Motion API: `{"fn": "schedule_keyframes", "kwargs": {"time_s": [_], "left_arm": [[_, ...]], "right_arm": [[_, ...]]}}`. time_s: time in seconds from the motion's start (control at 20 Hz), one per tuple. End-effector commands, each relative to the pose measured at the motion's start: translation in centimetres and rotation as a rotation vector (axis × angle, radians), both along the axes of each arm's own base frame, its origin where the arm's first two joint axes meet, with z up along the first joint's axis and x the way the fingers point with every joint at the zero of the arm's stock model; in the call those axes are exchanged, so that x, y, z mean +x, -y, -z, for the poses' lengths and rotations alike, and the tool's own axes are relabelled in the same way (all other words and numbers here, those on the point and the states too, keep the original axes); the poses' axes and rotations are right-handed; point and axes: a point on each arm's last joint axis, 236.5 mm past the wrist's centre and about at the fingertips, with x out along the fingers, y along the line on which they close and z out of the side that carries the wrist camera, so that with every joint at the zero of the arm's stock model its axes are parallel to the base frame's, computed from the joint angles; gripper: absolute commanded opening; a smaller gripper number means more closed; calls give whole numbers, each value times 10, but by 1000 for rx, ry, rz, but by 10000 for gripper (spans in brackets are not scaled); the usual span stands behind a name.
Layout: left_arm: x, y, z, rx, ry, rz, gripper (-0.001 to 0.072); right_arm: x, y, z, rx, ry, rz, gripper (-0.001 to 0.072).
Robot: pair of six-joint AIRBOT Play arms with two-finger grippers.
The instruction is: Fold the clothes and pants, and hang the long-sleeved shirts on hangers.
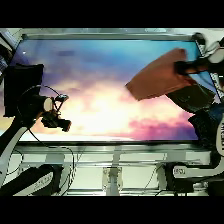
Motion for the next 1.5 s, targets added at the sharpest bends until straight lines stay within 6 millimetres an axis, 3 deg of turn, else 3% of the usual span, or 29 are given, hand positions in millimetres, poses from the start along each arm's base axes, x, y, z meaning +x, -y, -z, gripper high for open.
{"fn": "schedule_keyframes", "kwargs": {"time_s": [0.0, 0.1, 0.3, 0.6, 0.7, 0.85, 0.9, 0.95, 1.0, 1.05, 1.1, 1.3, 1.45], "left_arm": [[0, 0, 0, 0, 0, 0, 689], [0, 0, 0, 0, 0, 0, 689], [0, 0, 0, -1, 0, -1, 689], [0, 1, 0, -4, -1, -2, 689], [0, 1, 0, -4, -1, -2, 689], [0, 1, 0, -4, -1, -2, 689], [0, 1, 0, -4, -1, -2, 689], [0, 1, 0, -4, 0, -1, 689], [0, 1, 0, -4, 0, -1, 689], [0, 1, 0, -4, 0, -1, 689], [0, 1, 0, -4, 0, -2, 689], [0, 1, 0, -3, -1, -1, 689], [0, 1, 0, -4, -1, -1, 689]], "right_arm": [[-24, 95, 0, 33, -28, 256, 7], [-38, 132, 5, 61, -44, 365, 7], [-62, 182, 21, 76, -83, 530, 7], [-80, 201, 59, 34, -207, 553, 8], [-81, 207, 63, 12, -216, 563, 8], [-97, 236, 63, -94, -241, 651, 8], [-99, 240, 63, -116, -246, 653, 42], [-99, 241, 63, -120, -246, 653, 208], [-99, 241, 64, -120, -246, 653, 442], [-99, 241, 65, -119, -245, 653, 578], [-98, 241, 65, -117, -242, 653, 631], [-89, 230, 60, -93, -217, 614, 622], [-69, 200, 46, -72, -168, 506, 610]]}}
